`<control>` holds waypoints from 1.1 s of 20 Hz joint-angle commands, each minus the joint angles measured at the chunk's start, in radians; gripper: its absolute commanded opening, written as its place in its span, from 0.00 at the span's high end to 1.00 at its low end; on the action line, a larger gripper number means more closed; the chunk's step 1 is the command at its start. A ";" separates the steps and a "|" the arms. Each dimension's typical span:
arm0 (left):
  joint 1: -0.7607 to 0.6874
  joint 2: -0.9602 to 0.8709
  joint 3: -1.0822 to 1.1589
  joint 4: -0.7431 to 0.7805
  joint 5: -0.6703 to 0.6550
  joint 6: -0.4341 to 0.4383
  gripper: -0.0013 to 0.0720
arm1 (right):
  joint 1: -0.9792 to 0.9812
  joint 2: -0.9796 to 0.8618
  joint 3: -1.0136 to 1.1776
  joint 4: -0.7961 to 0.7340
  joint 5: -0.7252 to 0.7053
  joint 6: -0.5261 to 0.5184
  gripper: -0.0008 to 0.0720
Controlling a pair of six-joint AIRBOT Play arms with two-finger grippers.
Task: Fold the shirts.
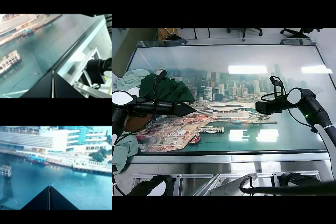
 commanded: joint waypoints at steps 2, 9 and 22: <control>0.000 -0.007 -0.003 0.000 0.000 0.000 0.97 | 0.000 -0.003 -0.002 0.000 0.001 0.000 0.96; 0.000 -0.082 -0.002 0.000 0.000 0.000 0.97 | 0.000 -0.007 -0.002 0.000 0.000 0.000 0.96; 0.069 -0.325 0.280 0.379 0.225 -0.061 0.97 | 0.000 -0.007 -0.002 0.007 -0.059 0.001 0.96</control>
